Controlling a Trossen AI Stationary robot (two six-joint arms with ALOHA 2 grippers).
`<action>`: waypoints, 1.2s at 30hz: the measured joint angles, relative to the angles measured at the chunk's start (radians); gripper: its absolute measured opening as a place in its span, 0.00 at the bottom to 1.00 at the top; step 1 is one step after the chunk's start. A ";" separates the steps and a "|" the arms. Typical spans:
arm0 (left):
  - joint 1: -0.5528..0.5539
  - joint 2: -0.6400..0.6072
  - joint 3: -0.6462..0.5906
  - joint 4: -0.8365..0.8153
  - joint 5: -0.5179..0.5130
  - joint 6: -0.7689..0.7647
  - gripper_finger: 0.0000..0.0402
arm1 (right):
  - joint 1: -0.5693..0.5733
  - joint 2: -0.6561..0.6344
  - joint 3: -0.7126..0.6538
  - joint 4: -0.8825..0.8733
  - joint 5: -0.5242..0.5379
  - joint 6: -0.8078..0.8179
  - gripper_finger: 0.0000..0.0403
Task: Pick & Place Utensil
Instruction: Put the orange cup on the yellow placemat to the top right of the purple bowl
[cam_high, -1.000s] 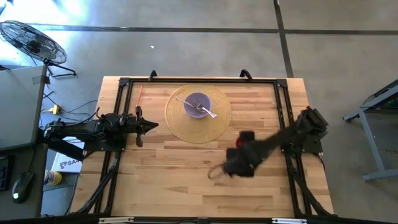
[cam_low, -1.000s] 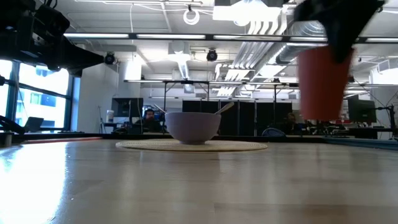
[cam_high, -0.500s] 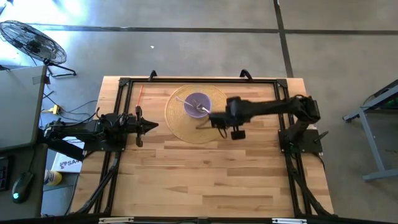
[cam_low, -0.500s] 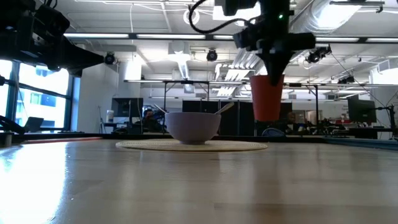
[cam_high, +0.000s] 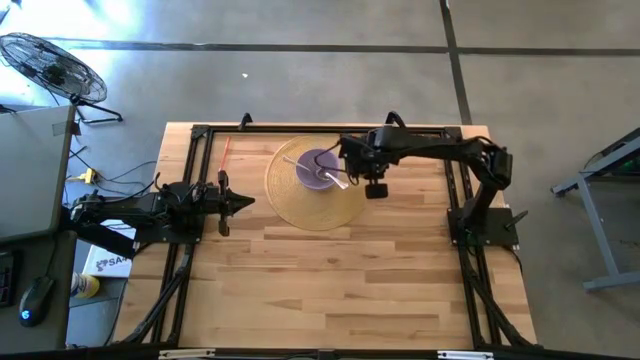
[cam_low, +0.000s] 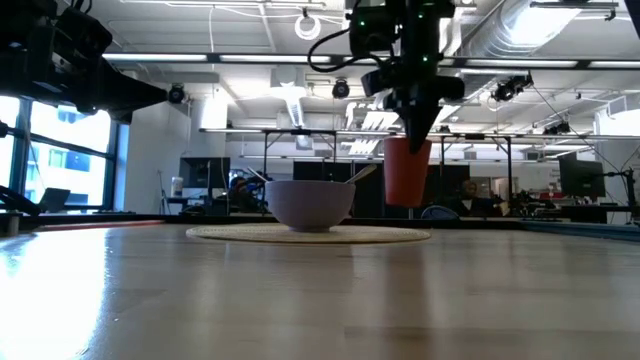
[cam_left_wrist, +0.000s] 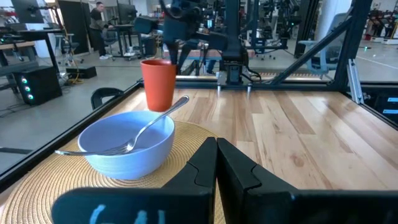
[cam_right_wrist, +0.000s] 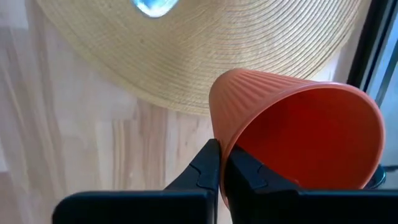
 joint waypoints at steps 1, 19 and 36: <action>0.000 0.000 0.000 0.000 0.000 0.000 0.00 | -0.012 0.000 0.000 0.010 -0.007 -0.016 0.01; 0.000 0.000 0.000 0.000 0.000 0.000 0.00 | -0.012 0.000 -0.077 0.005 -0.084 -0.071 0.01; 0.000 0.000 0.000 0.000 0.000 0.000 0.00 | 0.316 -0.071 -0.225 -0.059 -0.121 0.205 0.01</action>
